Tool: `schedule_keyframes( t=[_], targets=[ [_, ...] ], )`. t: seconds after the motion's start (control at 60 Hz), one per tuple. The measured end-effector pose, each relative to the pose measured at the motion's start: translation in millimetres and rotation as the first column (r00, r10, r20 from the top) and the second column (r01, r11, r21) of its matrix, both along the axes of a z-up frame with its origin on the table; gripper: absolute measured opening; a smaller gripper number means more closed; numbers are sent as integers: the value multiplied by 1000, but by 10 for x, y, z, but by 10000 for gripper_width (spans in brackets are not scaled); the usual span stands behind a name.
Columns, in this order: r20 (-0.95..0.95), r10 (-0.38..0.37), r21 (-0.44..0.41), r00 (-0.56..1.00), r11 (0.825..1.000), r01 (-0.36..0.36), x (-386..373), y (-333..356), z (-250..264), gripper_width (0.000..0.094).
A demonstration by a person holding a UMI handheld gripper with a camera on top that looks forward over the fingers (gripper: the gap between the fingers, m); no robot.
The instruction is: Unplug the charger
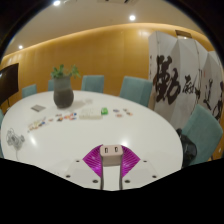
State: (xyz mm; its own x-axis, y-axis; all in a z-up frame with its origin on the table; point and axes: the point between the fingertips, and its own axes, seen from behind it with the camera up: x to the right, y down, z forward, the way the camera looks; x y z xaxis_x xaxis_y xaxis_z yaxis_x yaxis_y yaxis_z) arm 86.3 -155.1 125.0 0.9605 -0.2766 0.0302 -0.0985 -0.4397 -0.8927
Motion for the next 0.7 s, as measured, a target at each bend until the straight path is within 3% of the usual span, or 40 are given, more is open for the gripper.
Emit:
schedule_keyframes(
  t=[0.117, 0.233, 0.45, 0.7],
  targets=[
    [-56, -5, -191, 998, 982, -6, 58, -253, -856, 274],
    [-88, -16, -236, 996, 972, -5, 81, -339, -1162, 367],
    [-27, -53, -198, 998, 979, 47, 220, -453, -914, 872],
    [23, -42, -128, 999, 991, 44, -111, -1105, -34, 867]
  ],
)
